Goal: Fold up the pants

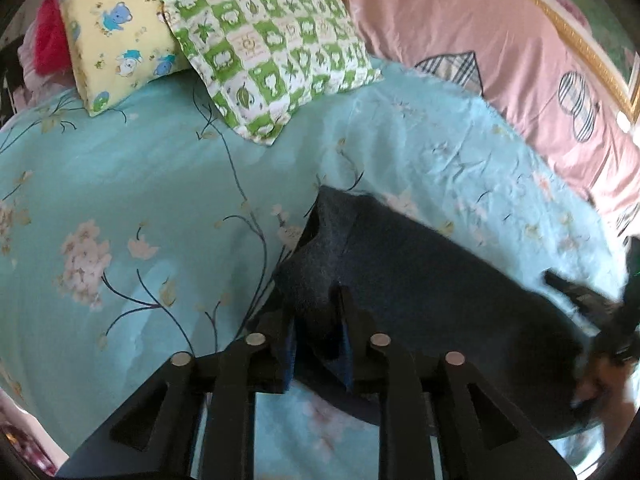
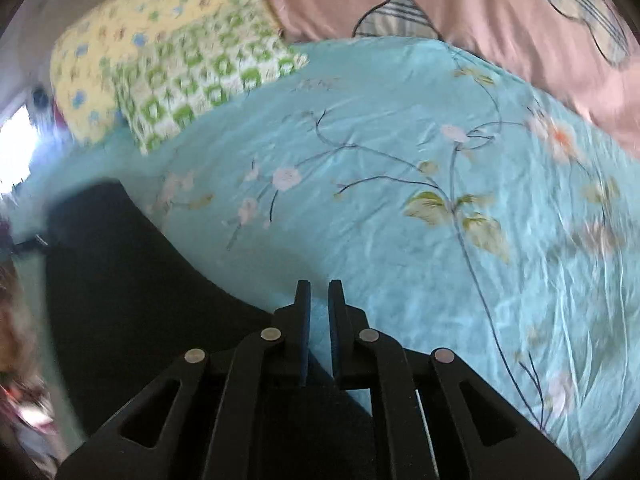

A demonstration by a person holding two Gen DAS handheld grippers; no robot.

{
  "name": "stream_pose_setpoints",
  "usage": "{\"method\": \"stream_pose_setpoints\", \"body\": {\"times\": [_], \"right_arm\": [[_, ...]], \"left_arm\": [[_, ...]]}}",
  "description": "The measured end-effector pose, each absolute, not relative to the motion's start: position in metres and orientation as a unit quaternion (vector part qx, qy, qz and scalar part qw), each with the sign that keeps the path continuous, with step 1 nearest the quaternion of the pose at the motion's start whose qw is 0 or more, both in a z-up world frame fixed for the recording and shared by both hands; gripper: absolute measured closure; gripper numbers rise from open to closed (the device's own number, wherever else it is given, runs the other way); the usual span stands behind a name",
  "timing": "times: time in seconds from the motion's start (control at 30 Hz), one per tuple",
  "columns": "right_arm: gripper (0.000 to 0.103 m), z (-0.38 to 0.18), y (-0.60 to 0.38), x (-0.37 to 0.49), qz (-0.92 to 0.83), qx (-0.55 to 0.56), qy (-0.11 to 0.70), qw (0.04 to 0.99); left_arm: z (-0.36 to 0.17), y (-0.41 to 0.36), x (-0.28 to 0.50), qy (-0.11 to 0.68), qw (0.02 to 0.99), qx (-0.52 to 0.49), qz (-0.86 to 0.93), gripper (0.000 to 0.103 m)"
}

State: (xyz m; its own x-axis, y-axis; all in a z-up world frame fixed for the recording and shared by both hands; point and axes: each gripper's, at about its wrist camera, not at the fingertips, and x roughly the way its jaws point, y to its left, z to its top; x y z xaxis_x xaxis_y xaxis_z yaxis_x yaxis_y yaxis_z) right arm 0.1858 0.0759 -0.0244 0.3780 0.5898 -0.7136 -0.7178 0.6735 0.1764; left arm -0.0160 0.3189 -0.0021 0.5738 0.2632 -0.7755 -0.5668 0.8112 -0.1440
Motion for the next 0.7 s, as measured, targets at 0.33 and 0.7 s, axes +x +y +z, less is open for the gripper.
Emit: {"method": "stream_pose_setpoints", "body": {"times": [0.33,0.7], "right_arm": [[0.051,0.04,-0.015,0.129,0.406,-0.012,0.367,0.837],[0.051,0.034,-0.107,0.074,0.341,0.055,0.389,0.854]], "left_arm": [[0.022,0.316,-0.056,0.382,0.862,-0.209,0.26,0.048],[0.052,0.25,-0.033,0.372,0.889,-0.2,0.179,0.045]]}}
